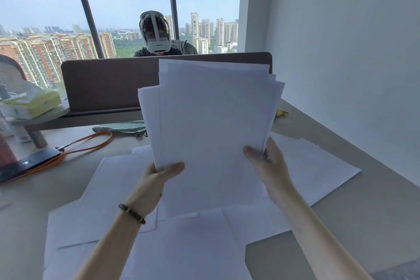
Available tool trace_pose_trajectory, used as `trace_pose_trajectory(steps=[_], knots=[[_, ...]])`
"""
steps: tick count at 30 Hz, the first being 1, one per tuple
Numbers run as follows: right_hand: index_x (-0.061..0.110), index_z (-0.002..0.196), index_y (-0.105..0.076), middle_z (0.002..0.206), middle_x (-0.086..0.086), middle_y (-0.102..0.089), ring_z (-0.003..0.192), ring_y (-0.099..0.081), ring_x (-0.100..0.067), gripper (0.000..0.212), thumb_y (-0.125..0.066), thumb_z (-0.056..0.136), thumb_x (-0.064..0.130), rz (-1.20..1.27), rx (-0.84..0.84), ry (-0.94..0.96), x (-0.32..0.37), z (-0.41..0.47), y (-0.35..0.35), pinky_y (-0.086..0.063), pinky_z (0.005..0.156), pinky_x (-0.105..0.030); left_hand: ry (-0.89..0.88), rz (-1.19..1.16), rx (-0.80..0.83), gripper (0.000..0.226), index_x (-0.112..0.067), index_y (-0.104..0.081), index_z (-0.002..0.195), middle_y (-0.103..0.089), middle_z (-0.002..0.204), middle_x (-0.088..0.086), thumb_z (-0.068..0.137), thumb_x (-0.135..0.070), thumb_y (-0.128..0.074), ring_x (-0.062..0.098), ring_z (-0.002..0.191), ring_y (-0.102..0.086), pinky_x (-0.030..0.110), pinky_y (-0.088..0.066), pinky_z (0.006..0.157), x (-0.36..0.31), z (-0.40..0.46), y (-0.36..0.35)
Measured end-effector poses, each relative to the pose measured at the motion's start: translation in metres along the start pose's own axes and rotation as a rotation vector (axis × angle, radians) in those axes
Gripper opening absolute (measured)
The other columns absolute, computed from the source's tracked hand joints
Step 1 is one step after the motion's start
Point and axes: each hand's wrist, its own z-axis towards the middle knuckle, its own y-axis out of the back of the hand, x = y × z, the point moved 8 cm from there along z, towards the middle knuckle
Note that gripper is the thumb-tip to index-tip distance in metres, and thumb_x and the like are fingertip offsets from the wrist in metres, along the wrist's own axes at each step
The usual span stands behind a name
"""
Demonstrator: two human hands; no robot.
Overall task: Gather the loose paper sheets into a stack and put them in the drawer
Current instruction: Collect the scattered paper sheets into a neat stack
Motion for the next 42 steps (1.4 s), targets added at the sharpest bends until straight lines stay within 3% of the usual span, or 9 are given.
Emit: trace_pose_trajectory(steps=[6, 15, 23, 26, 29, 34, 37, 39, 42], knots=[[0.024, 0.124, -0.062, 0.118, 0.003, -0.072, 0.114, -0.067, -0.016, 0.029, -0.064, 0.097, 0.017, 0.02, 0.047, 0.107, 0.02, -0.013, -0.003, -0.052, 0.101, -0.047, -0.038, 0.022, 0.064, 0.062, -0.016, -0.081, 0.096, -0.077, 0.106, 0.011, 0.043, -0.045, -0.096, 0.025, 0.094, -0.075, 0.032, -0.06, 0.075, -0.016, -0.013, -0.014], [0.029, 0.128, -0.055, 0.124, 0.008, -0.069, 0.119, -0.064, -0.014, 0.033, -0.063, 0.097, 0.018, 0.095, 0.051, 0.175, 0.031, -0.019, -0.02, -0.05, 0.102, -0.044, -0.178, 0.065, -0.085, 0.024, -0.023, -0.082, 0.092, -0.078, 0.103, 0.004, 0.068, -0.019, -0.081, 0.015, 0.096, -0.073, 0.027, -0.058, 0.082, -0.025, -0.015, -0.019], [0.037, 0.122, -0.056, 0.119, 0.018, -0.07, 0.116, -0.063, -0.003, 0.023, -0.05, 0.104, 0.023, -0.015, 0.107, 0.09, -0.007, -0.022, -0.024, -0.049, 0.102, -0.038, -0.136, 0.188, -0.125, 0.018, -0.021, -0.074, 0.104, -0.078, 0.104, -0.007, 0.09, -0.011, -0.069, 0.008, 0.101, -0.071, 0.021, -0.057, 0.084, 0.004, -0.013, -0.012], [0.035, 0.118, -0.057, 0.115, 0.018, -0.07, 0.111, -0.065, -0.004, 0.018, -0.049, 0.103, 0.028, -0.061, 0.108, 0.026, -0.013, -0.013, -0.025, -0.052, 0.095, -0.036, -0.105, 0.259, -0.106, 0.016, -0.023, -0.073, 0.106, -0.077, 0.105, -0.013, 0.091, -0.024, -0.067, 0.003, 0.101, -0.069, 0.022, -0.054, 0.088, 0.002, -0.004, -0.007], [0.034, 0.117, -0.055, 0.123, 0.01, -0.062, 0.122, -0.057, -0.014, 0.021, -0.044, 0.101, 0.043, -0.311, 0.164, -0.116, -0.034, -0.008, -0.021, -0.046, 0.094, -0.034, 0.045, 0.323, -0.116, 0.038, -0.014, -0.074, 0.104, -0.078, 0.102, -0.004, 0.082, -0.045, -0.073, 0.019, 0.1, -0.07, 0.037, -0.054, 0.089, 0.024, 0.004, 0.006], [0.022, 0.154, -0.024, 0.159, -0.023, -0.018, 0.147, -0.018, -0.041, 0.066, -0.02, 0.1, 0.061, -1.295, 0.021, -0.369, -0.077, 0.004, 0.051, -0.021, 0.113, -0.058, 0.43, 0.284, -0.241, 0.028, -0.001, -0.071, 0.107, -0.074, 0.104, 0.021, 0.093, -0.025, -0.066, 0.038, 0.098, -0.07, 0.057, -0.053, 0.094, 0.08, 0.001, 0.034], [0.027, 0.158, -0.016, 0.164, -0.026, -0.001, 0.15, -0.001, -0.048, 0.072, -0.01, 0.097, 0.066, -1.455, 0.03, -0.566, -0.1, 0.004, 0.087, -0.001, 0.111, -0.074, 0.471, 0.306, -0.253, 0.027, -0.002, -0.068, 0.11, -0.072, 0.108, 0.021, 0.095, -0.024, -0.064, 0.039, 0.104, -0.067, 0.058, -0.049, 0.099, 0.089, 0.002, 0.04], [0.033, 0.157, -0.018, 0.166, -0.02, -0.001, 0.151, 0.0, -0.044, 0.07, -0.01, 0.096, 0.068, -1.472, 0.045, -0.632, -0.11, 0.005, 0.097, -0.002, 0.111, -0.075, 0.492, 0.325, -0.248, 0.022, -0.005, -0.068, 0.105, -0.072, 0.104, 0.018, 0.096, -0.024, -0.063, 0.037, 0.103, -0.067, 0.054, -0.048, 0.101, 0.093, 0.005, 0.04], [0.037, 0.152, -0.023, 0.167, -0.015, -0.002, 0.152, 0.002, -0.042, 0.059, -0.013, 0.099, 0.062, -1.442, 0.16, -0.501, -0.119, 0.016, 0.087, -0.005, 0.111, -0.074, 0.5, 0.356, -0.213, 0.02, -0.007, -0.068, 0.1, -0.072, 0.098, 0.014, 0.096, -0.026, -0.062, 0.033, 0.098, -0.067, 0.049, -0.048, 0.101, 0.098, 0.01, 0.038]])
